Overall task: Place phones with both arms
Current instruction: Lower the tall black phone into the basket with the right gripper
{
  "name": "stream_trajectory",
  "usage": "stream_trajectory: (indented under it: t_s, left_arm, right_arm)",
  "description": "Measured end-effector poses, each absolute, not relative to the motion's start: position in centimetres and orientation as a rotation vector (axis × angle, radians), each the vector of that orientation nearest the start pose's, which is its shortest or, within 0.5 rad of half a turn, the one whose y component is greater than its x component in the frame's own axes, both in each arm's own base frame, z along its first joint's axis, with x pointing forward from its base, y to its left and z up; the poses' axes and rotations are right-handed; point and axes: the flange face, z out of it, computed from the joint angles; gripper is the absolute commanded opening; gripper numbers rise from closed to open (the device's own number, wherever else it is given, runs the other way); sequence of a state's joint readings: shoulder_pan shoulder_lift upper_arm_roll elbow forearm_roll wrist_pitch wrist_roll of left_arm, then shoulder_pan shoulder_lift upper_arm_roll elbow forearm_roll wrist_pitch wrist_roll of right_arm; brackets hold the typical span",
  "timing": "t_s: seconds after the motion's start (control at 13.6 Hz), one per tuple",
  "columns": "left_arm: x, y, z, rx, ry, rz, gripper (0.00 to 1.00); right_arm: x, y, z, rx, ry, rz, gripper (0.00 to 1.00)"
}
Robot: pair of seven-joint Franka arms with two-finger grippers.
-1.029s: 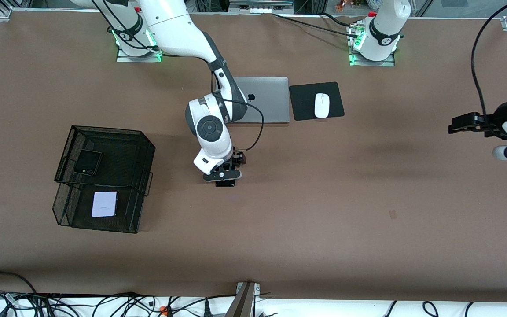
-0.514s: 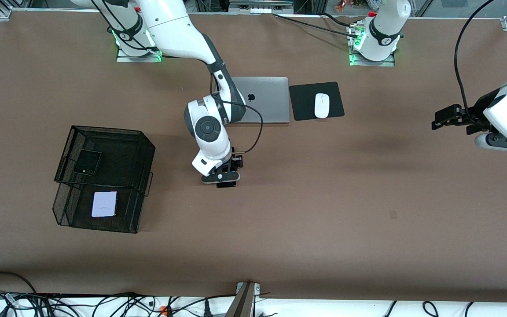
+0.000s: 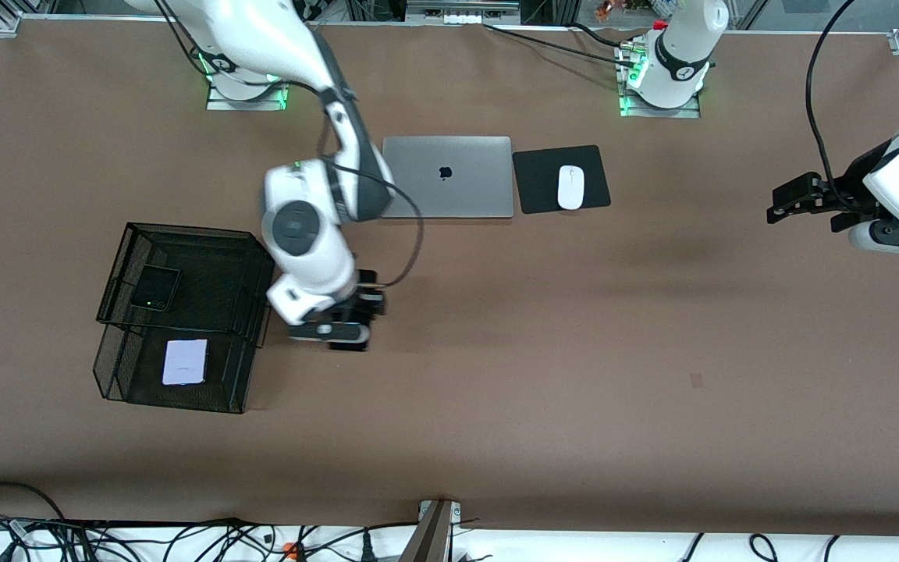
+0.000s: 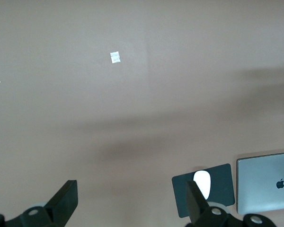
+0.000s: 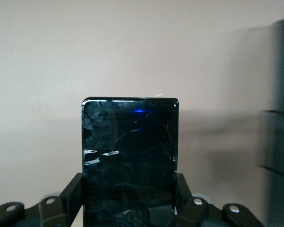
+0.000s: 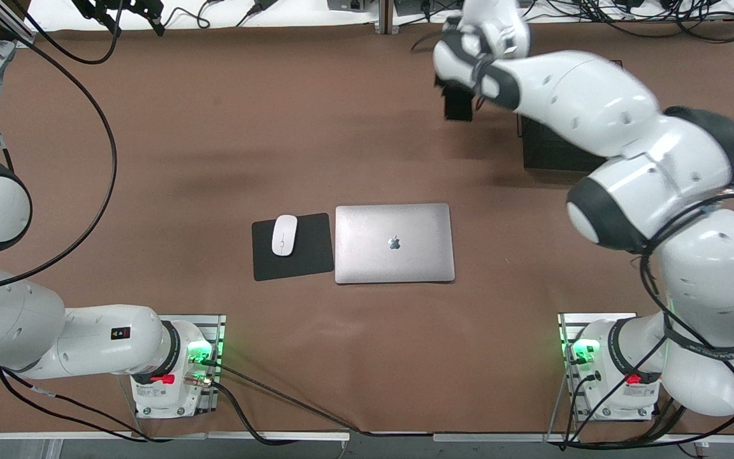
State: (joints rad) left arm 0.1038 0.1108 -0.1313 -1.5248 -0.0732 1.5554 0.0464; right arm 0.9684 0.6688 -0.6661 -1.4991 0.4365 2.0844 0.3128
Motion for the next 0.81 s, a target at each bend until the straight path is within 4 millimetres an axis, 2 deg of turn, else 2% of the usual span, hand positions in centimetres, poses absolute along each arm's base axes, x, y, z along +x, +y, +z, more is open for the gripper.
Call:
stream_trajectory:
  t_s: [0.07,0.15,0.29,0.44,0.59,0.81]
  left_arm:
    - [58.4,-2.0,58.3,-3.225,0.116,0.125,1.0]
    - [58.3,-2.0,58.4,-3.225,0.117,0.125,1.0]
    - [58.3,-2.0,58.4,-3.225,0.115,0.124,1.0]
    - [58.3,-1.9,58.4,-3.225,0.112,0.124,1.0]
    - [58.3,-1.6,58.4,-3.225,0.101,0.124,1.0]
    - [58.4,-0.6,58.4,-3.226,0.072,0.123,1.0]
  right_arm:
    - [64.2,28.1,37.2,-3.12,0.169,-0.076,0.0]
    - [64.3,25.3,39.2,-3.127,0.171,-0.031,0.0]
    - [64.5,19.6,40.9,-3.156,0.168,0.071,0.0]
    - [64.1,15.2,40.5,-3.17,0.188,0.155,0.0]
    - [63.0,12.1,38.6,-3.172,0.217,0.225,0.0]
    - [61.0,10.7,35.5,-3.189,0.245,0.218,0.0]
